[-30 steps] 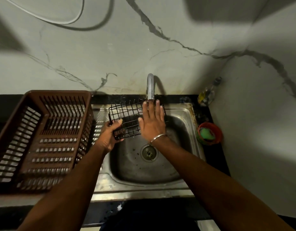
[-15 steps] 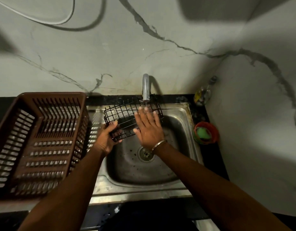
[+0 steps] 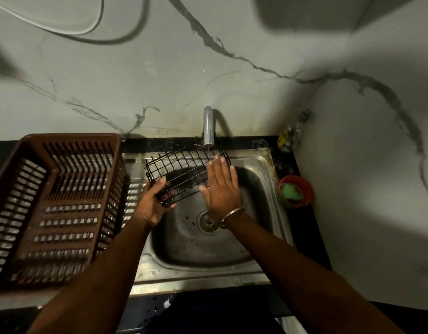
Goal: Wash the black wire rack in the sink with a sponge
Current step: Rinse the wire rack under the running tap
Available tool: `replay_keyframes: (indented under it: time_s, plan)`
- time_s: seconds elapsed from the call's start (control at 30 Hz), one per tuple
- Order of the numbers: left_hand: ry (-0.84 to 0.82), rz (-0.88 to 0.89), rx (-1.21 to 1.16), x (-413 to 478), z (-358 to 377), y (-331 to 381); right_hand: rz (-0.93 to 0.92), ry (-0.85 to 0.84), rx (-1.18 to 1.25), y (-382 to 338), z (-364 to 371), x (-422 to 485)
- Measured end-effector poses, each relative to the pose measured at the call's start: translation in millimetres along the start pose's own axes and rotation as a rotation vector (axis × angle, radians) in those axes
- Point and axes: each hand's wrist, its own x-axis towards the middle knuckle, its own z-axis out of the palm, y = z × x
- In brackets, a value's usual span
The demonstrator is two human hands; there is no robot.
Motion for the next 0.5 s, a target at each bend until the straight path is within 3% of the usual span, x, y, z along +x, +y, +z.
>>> replay_keyframes:
  time_s: [0.07, 0.17, 0.23, 0.37, 0.5]
  plan:
    - [-0.008, -0.008, -0.009, 0.0, -4.0, -3.8, 0.027, 0.021, 0.008, -1.3, -1.8, 0.2]
    - [0.002, -0.019, -0.07, 0.4, -11.3, -9.3, -0.103, 0.015, -0.009, 0.6, 0.7, -3.4]
    - [0.012, -0.039, -0.08, 0.9, -14.0, -10.9, -0.004, 0.014, 0.002, 2.6, -1.7, -4.2]
    - [0.003, -0.055, -0.076, -1.0, -14.0, -11.0, -0.07, -0.01, -0.041, 6.5, 1.2, -10.3]
    - [-0.018, -0.037, -0.101, 1.9, -17.1, -14.4, 0.046, -0.013, -0.05, 8.9, -6.4, -5.7]
